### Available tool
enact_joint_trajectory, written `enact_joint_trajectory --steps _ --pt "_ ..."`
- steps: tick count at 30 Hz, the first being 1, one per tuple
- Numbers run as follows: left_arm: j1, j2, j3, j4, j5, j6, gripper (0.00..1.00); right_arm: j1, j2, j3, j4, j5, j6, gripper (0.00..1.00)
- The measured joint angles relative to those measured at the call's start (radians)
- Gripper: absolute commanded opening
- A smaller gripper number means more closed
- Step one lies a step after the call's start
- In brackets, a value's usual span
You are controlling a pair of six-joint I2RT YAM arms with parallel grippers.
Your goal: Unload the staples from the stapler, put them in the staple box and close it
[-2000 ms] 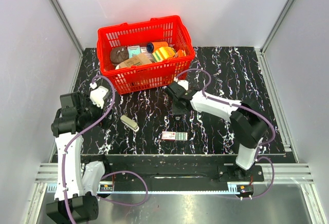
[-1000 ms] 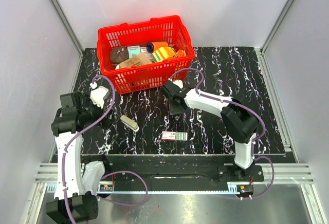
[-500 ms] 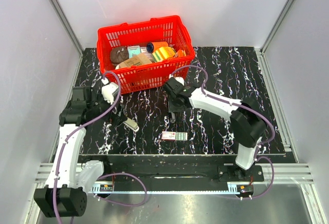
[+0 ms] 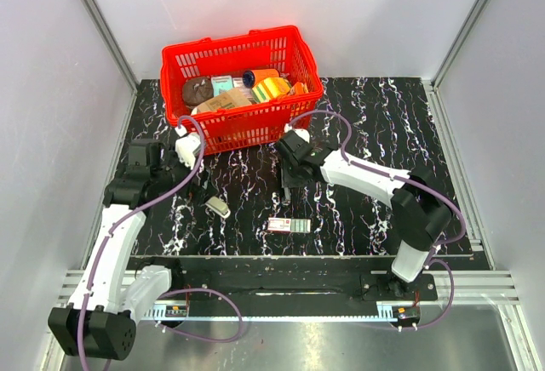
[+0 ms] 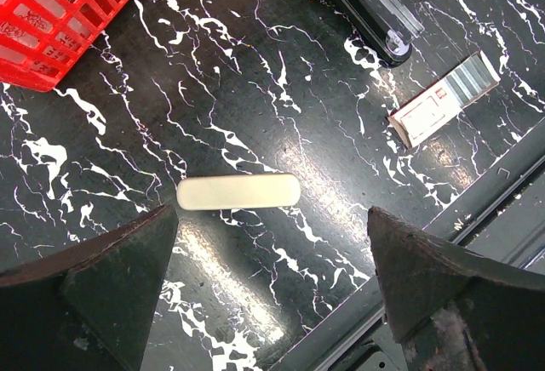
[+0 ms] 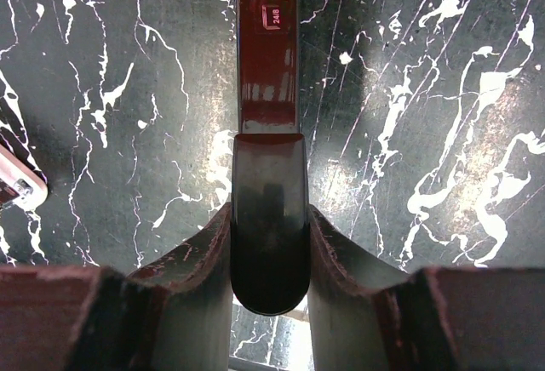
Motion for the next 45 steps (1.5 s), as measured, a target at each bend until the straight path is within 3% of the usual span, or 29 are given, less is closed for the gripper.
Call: enact_joint_trajectory --steps 21,31,40,45 --pt "0.0 -0.032 0.0 -0.01 -0.105 -0.022 0.99 0.0 0.048 -0.038 0.093 0.04 0.024 0.0" --pt "0.0 -0.222 -0.027 0.064 -0.156 -0.08 0.99 0.0 0.047 -0.065 0.139 0.054 0.04 0.0" --pt "0.0 -0.113 -0.024 0.014 -0.171 -0.047 0.95 0.0 0.047 -0.072 0.154 0.063 0.051 0.0" --pt "0.0 -0.04 0.042 -0.012 -0.212 -0.049 0.99 0.0 0.047 -0.072 0.153 0.066 0.052 0.0"
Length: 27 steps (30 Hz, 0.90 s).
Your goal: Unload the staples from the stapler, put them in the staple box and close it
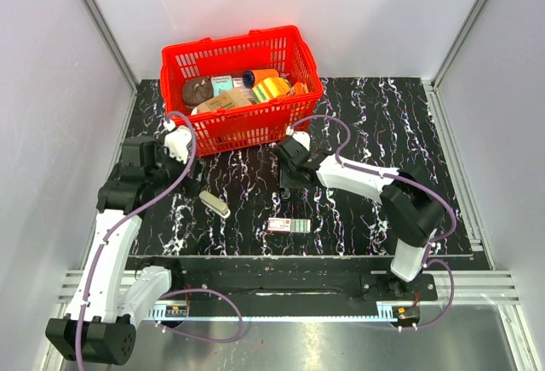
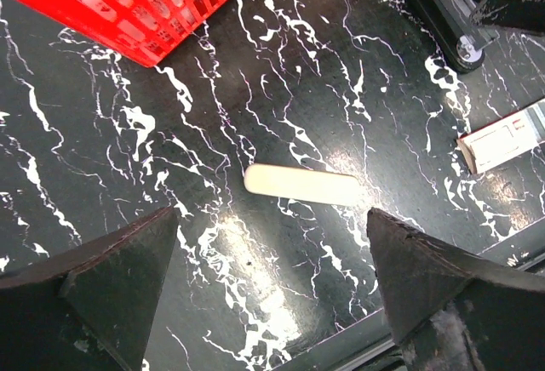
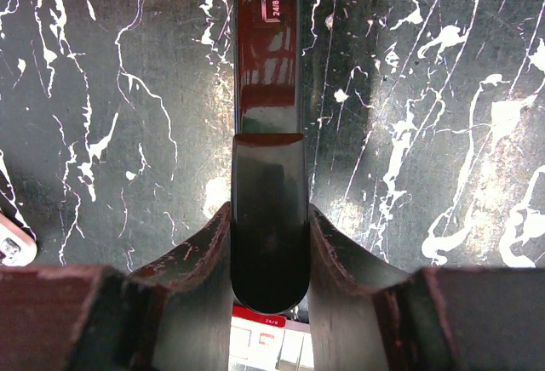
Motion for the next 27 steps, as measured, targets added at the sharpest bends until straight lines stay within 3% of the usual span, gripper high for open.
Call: enact_joint_trajectory --steps 17,27 --pt "-0.029 0.008 0.034 -0.005 -0.039 -0.027 0.99 0.0 0.0 0.015 -0.026 -0.01 -0.003 0.0" --pt "-0.15 0.11 0.014 0.162 -0.088 -0.11 0.98 0.0 -0.039 0.024 -0.036 -0.072 -0.009 0.0"
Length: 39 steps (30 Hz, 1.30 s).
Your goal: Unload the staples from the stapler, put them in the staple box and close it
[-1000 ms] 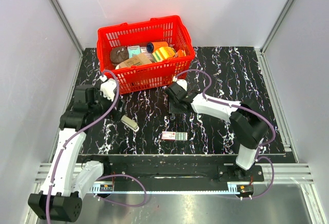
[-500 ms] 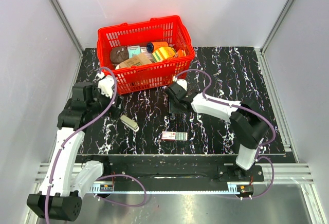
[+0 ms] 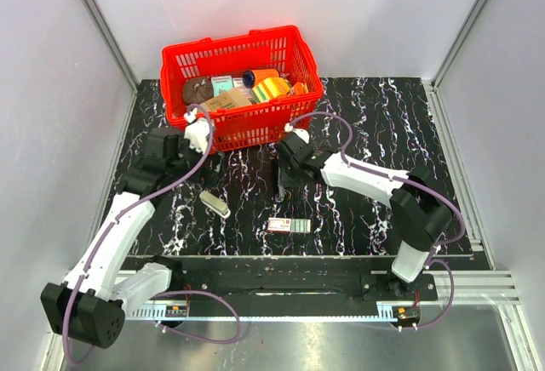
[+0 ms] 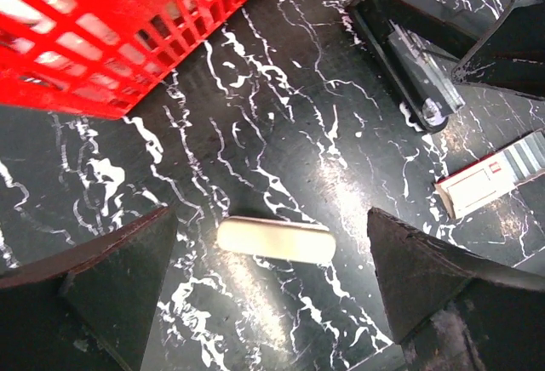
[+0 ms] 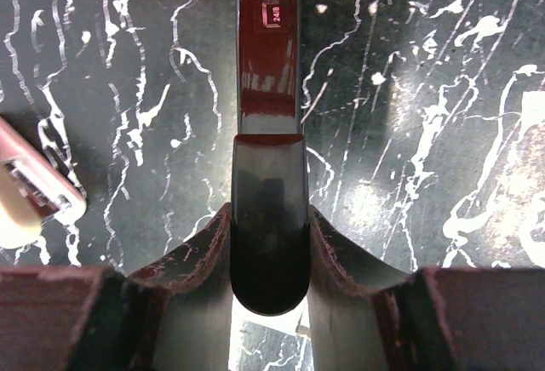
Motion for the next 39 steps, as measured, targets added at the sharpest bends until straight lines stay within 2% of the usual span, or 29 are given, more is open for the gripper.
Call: enact_joint_trajectory --steps 6,14,19,25,39 --pt "-0.101 0.079 -0.031 0.058 -0.029 -0.037 0.99 0.0 -0.032 0.0 0.004 -0.05 0.0 0.0" --pt "-0.139 0.096 -0.039 0.137 0.025 -0.061 0.99 0.0 -0.067 -0.003 0.019 -0.106 0.014 0.0" --pt "-0.202 0.145 -0.053 0.182 0.038 -0.066 0.99 0.0 -0.117 -0.025 0.056 -0.142 0.031 0.0" --pt "-0.211 0.188 -0.09 0.199 0.036 -0.066 0.99 0.0 -0.143 -0.034 0.063 -0.159 0.035 0.0" --pt "-0.211 0.184 -0.144 0.263 0.069 -0.066 0.99 0.0 -0.196 -0.034 0.064 -0.201 0.064 0.0"
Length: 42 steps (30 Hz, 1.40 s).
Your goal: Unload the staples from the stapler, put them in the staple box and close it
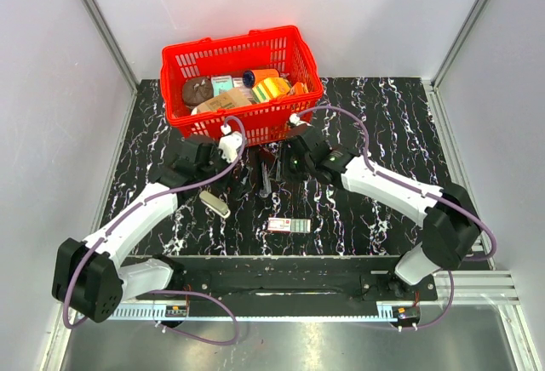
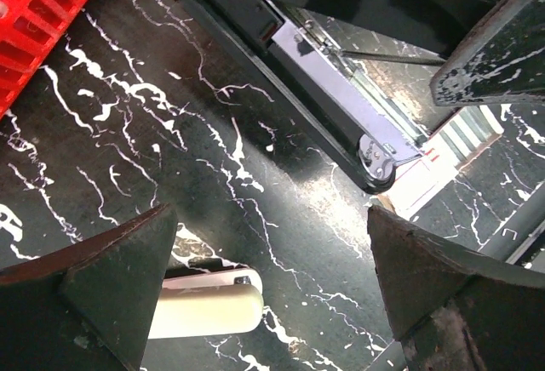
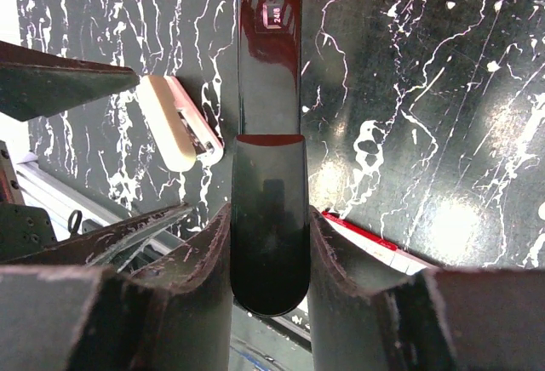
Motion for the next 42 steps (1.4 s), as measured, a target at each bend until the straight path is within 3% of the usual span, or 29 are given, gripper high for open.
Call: enact_joint_trajectory --steps 28,35,42 --pt "-0.002 0.093 0.0 0.035 0.344 -0.009 0.94 0.004 -0.135 -0.071 0.096 -0.014 0.091 0.0" --pt "-0.002 0.094 0.0 0.037 0.376 -0.01 0.74 0.02 -0.142 -0.095 0.111 -0.028 0.111 0.0" --pt "-0.002 0.094 0.0 0.035 0.384 -0.011 0.33 0.023 -0.156 -0.109 0.132 -0.029 0.13 0.0"
